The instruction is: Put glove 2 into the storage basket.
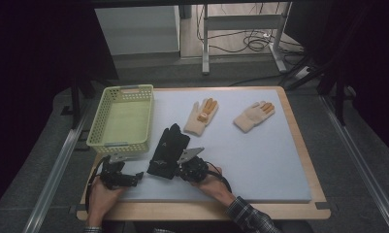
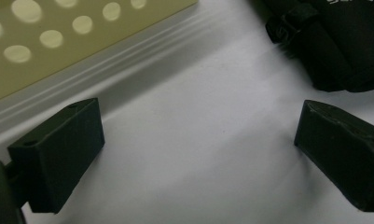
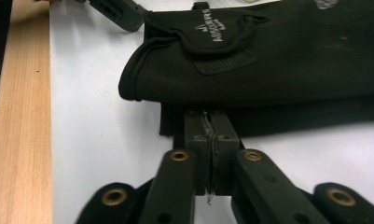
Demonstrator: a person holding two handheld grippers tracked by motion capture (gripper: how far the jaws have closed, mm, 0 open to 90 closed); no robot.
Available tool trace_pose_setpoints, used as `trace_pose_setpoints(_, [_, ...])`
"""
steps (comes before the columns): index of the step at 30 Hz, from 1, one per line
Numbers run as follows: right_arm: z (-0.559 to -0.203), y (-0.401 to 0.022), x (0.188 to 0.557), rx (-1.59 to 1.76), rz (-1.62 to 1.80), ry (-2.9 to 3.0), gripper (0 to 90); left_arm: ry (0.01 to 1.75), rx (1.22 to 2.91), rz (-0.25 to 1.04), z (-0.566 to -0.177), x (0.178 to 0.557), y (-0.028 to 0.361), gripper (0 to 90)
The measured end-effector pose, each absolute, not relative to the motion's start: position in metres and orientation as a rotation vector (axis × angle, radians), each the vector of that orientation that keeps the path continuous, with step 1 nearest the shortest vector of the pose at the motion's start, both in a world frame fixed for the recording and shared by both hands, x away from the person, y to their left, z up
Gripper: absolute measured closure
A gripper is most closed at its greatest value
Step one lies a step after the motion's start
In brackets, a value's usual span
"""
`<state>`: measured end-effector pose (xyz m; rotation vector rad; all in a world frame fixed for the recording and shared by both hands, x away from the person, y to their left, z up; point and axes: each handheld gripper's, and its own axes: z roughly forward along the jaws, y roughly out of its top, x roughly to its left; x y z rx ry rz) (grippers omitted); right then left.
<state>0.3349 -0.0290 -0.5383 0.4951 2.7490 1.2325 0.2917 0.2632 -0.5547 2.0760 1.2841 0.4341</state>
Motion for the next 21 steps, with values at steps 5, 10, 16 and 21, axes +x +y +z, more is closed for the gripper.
trace_pose_setpoints(5, [-0.531, -0.056, 0.335, 0.545, 1.254, 2.707, 80.4, 1.295, 2.074, 0.433, -0.554, 0.292, 0.262, 1.5])
trace_pose_setpoints(10, [-0.526, -0.103, 0.344, 0.657, 1.211, 2.627, 71.5, 1.28, 2.081, 0.413, -0.552, 0.292, 0.26, 1.4])
trace_pose_setpoints(16, [-0.522, -0.15, 0.353, 0.763, 1.142, 2.529, 64.0, 1.281, 2.084, 0.412, -0.549, 0.29, 0.257, 0.4])
trace_pose_setpoints(21, [-0.521, -0.178, 0.359, 0.852, 1.109, 2.492, 55.7, 1.277, 2.055, 0.386, -0.542, 0.289, 0.254, 0.4])
